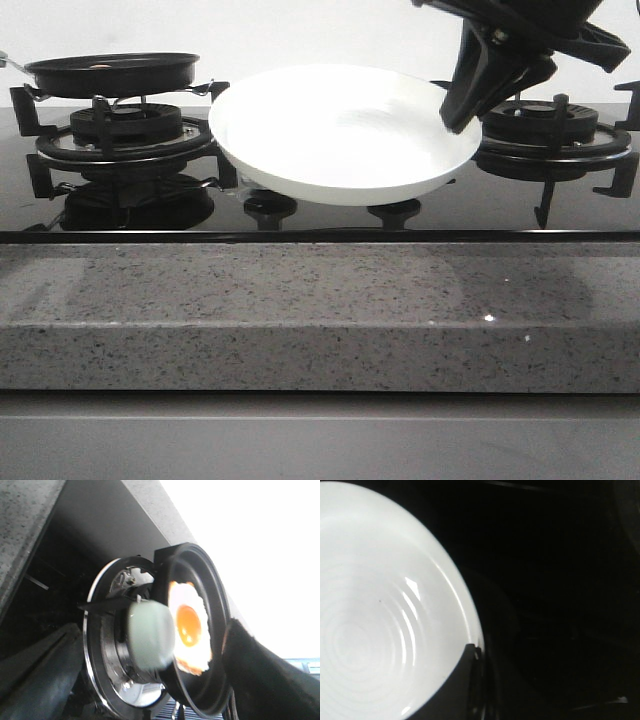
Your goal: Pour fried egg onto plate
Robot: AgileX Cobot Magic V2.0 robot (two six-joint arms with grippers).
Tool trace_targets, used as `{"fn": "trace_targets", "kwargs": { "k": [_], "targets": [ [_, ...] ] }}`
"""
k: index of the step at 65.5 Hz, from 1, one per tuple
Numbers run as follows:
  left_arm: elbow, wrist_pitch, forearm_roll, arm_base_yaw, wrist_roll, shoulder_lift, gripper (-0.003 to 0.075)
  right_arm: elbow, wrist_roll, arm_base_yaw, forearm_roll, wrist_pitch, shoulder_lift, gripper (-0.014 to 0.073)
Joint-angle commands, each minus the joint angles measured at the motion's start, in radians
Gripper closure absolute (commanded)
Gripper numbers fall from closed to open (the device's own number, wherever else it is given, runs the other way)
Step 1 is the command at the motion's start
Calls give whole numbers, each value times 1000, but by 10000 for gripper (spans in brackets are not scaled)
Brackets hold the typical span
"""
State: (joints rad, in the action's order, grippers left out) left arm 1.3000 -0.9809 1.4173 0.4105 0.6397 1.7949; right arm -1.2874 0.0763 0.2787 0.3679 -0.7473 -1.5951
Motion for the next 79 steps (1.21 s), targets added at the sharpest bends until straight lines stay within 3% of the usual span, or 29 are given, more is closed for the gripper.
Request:
{"fn": "trace_targets", "kwargs": {
  "k": [1, 31, 51, 79],
  "targets": [
    [58, -39, 84, -19, 9, -18, 154, -23, 10, 0, 13, 42, 36, 652],
    [109, -81, 101, -39, 6, 13, 161, -23, 10, 0, 13, 42, 36, 652],
    [109, -95, 106, -39, -64, 13, 380, -23, 10, 0, 13, 42, 36, 652],
    [109, -97, 106, -39, -75, 14, 573, -23, 10, 0, 13, 42, 36, 652]
  ]
}}
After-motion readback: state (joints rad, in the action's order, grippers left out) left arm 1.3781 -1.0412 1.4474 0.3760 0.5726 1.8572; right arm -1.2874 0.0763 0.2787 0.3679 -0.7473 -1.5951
